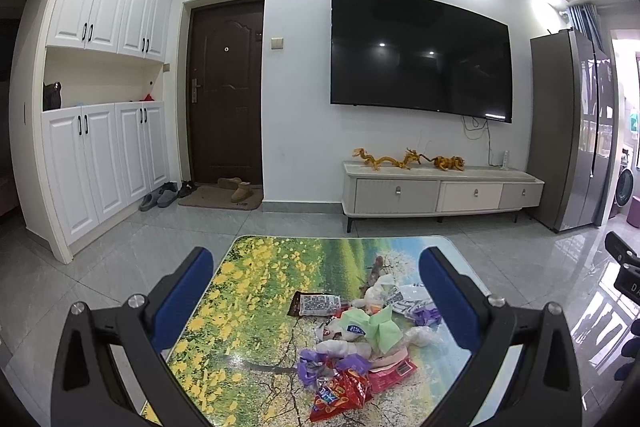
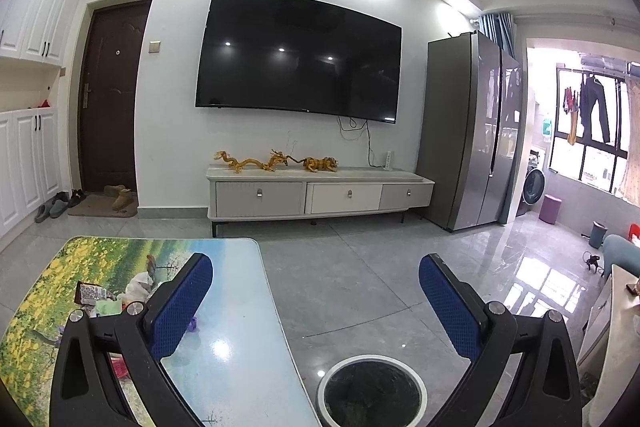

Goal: Collect trash

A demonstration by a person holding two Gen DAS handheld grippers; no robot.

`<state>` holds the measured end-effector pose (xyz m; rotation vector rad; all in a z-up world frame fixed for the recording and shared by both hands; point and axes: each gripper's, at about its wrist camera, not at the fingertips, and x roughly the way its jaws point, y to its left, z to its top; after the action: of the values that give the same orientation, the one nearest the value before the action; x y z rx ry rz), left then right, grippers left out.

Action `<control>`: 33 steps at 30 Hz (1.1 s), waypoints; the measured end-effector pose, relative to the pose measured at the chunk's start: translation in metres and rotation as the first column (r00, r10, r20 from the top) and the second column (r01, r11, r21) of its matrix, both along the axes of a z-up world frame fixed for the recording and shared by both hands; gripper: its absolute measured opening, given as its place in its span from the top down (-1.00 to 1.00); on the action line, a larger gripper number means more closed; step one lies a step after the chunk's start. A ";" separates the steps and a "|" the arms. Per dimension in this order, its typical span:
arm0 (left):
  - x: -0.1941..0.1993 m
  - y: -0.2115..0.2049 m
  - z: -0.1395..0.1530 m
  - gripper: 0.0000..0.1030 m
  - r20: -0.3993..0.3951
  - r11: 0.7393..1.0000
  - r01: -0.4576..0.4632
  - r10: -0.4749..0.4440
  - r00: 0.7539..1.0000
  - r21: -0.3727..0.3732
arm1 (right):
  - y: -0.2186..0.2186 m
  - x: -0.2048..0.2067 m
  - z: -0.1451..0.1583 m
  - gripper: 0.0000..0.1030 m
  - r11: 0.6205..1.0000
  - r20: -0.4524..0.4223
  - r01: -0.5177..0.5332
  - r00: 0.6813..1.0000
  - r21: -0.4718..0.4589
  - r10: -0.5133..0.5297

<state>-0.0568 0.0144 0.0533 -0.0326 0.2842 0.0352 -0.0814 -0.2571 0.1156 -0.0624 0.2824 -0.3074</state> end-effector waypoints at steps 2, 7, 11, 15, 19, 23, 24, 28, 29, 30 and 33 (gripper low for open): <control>0.007 0.003 -0.002 -1.00 -0.007 1.000 -0.001 0.001 1.000 -0.009 | -0.003 0.003 -0.003 -1.00 1.000 0.012 -0.005 1.000 0.010 0.005; 0.023 0.010 -0.005 -1.00 -0.014 1.000 -0.028 0.028 1.000 -0.002 | -0.015 0.013 -0.008 -1.00 0.999 0.017 -0.011 1.000 0.034 0.011; 0.040 0.024 -0.012 -1.00 -0.035 0.997 -0.072 0.072 0.997 0.003 | -0.028 0.025 -0.016 -1.00 0.999 -0.019 -0.002 1.000 0.051 0.003; 0.054 0.037 -0.028 -1.00 -0.088 0.997 -0.077 0.076 0.993 -0.003 | -0.038 0.038 -0.030 -1.00 0.995 -0.067 -0.022 0.997 0.095 0.029; 0.061 0.038 -0.049 -1.00 -0.159 0.999 0.027 -0.029 0.987 -0.017 | -0.038 0.058 -0.048 -1.00 0.987 -0.147 -0.079 0.984 0.139 0.099; 0.059 0.026 -0.079 -0.99 -0.241 0.988 0.156 -0.153 0.958 -0.009 | -0.026 0.076 -0.070 -1.00 0.969 -0.220 -0.162 0.954 0.188 0.202; 0.057 0.022 -0.088 -0.94 -0.274 0.979 0.202 -0.203 0.940 -0.030 | -0.023 0.080 -0.074 -1.00 0.965 -0.236 -0.178 0.946 0.194 0.222; 0.056 0.006 -0.120 -0.66 -0.375 0.948 0.304 -0.318 0.871 -0.096 | -0.007 0.096 -0.092 -1.00 0.942 -0.302 -0.249 0.901 0.224 0.310; 0.057 0.001 -0.129 -0.59 -0.403 0.941 0.322 -0.335 0.852 -0.103 | -0.002 0.100 -0.098 -0.99 0.933 -0.319 -0.271 0.885 0.236 0.338; 0.058 -0.001 -0.135 -0.49 -0.419 0.938 0.330 -0.345 0.840 -0.109 | 0.003 0.103 -0.102 -0.95 0.925 -0.331 -0.288 0.872 0.247 0.360; 0.064 -0.008 -0.146 -0.39 -0.456 0.929 0.344 -0.369 0.810 -0.139 | 0.015 0.114 -0.115 -0.85 0.897 -0.366 -0.341 0.826 0.281 0.428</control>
<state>0.0073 0.0067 -0.0926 -0.0189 0.7845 -0.3472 0.0323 -0.2422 0.0006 0.0193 0.7204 0.1510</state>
